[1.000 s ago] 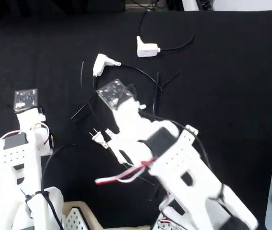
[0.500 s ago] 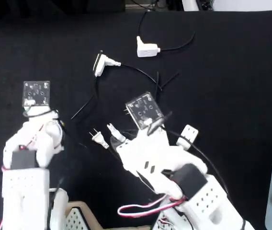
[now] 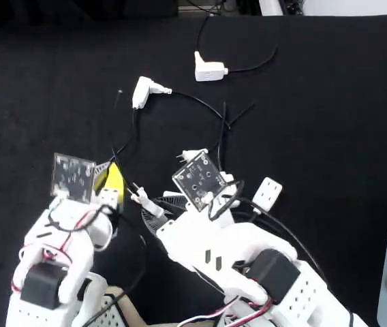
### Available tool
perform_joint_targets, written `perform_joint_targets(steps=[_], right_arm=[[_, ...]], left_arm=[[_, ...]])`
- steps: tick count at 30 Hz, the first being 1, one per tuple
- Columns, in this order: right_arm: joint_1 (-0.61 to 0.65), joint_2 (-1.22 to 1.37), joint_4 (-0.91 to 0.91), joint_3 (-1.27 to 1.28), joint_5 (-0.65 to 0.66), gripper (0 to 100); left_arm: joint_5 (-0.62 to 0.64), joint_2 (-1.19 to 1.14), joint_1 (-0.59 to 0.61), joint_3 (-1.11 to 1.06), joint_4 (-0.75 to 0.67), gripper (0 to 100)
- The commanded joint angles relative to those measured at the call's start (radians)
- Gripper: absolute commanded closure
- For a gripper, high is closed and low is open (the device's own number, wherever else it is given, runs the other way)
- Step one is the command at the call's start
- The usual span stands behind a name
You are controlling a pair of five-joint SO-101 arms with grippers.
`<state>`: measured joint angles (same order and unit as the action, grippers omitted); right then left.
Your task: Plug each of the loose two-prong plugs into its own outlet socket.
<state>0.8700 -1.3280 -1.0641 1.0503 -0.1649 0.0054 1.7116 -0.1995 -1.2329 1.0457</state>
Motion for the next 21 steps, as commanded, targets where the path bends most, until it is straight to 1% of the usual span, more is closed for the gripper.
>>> perform_joint_targets(steps=[1, 3, 5, 10, 13, 16, 19, 21], right_arm=[[0.012, -0.013, 0.046, 0.016, -0.006, 98.7], [0.014, -0.013, 0.054, 0.031, -0.006, 98.7], [0.031, -0.013, 0.057, 0.039, 0.0, 98.7], [0.04, -0.012, 0.057, 0.041, 0.005, 98.7], [0.04, -0.012, 0.051, 0.041, 0.005, 98.7], [0.037, -0.012, 0.049, 0.041, 0.0, 98.7], [0.034, -0.012, 0.049, 0.041, -0.002, 98.7], [0.023, -0.012, 0.049, 0.041, -0.005, 98.7]], left_arm=[[-0.038, 0.121, -0.127, 0.01, 0.078, 96], [-0.078, 0.107, -0.176, 0.022, 0.106, 96], [-0.097, 0.097, -0.2, 0.019, 0.114, 96], [-0.109, 0.104, -0.239, 0.022, 0.115, 96], [-0.17, 0.104, -0.282, 0.022, 0.115, 96], [-0.196, 0.104, -0.294, 0.021, 0.115, 96], [-0.195, 0.104, -0.286, 0.018, 0.12, 96], [-0.192, 0.104, -0.254, 0.025, 0.15, 96]])
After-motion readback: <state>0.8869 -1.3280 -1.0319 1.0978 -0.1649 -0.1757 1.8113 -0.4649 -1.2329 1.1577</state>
